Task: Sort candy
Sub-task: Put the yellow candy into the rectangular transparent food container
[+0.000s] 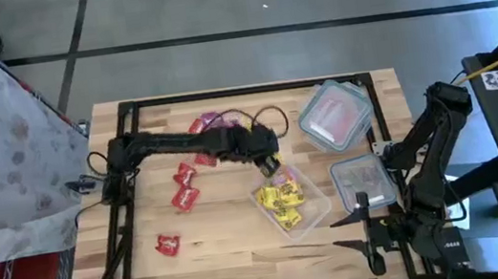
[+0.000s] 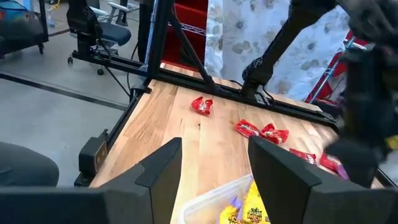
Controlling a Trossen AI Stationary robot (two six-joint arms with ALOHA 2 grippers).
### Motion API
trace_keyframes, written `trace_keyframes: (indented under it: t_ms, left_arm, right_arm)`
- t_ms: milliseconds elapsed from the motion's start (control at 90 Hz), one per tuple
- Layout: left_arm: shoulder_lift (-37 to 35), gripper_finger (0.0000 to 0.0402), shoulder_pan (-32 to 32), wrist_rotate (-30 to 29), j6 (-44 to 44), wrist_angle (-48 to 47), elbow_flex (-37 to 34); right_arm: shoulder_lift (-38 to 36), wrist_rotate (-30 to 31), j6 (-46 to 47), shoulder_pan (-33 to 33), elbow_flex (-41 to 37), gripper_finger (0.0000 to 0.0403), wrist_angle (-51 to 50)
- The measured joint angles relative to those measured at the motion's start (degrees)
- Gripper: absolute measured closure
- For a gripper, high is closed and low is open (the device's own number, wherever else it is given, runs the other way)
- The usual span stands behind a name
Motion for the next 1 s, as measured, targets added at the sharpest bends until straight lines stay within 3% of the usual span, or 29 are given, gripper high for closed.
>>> trace_keyframes:
  t_ms: [322, 600, 722, 933, 1000]
  left_arm:
    - [8.26, 0.0255, 11.57, 8.03, 10.25, 1.14, -0.07]
    - [12.33, 0.0221, 13.54, 11.64, 9.97, 1.82, 0.04]
    - [13.46, 0.0254, 12.11, 10.95, 9.96, 2.12, 0.19]
    - [12.31, 0.0376, 7.66, 6.98, 9.90, 1.05, 0.02]
    - [10.62, 0.0393, 6.09, 5.90, 9.84, 0.77, -0.15]
  right_arm:
    - [-0.01, 0.00, 0.15, 0.00, 0.00, 0.0231, -0.01]
    - [0.00, 0.00, 0.24, 0.00, 0.00, 0.0231, -0.04]
    - [0.00, 0.00, 0.24, 0.00, 0.00, 0.0231, -0.03]
    - [0.00, 0.00, 0.26, 0.00, 0.00, 0.0231, -0.02]
    - [0.00, 0.00, 0.26, 0.00, 0.00, 0.0231, 0.04]
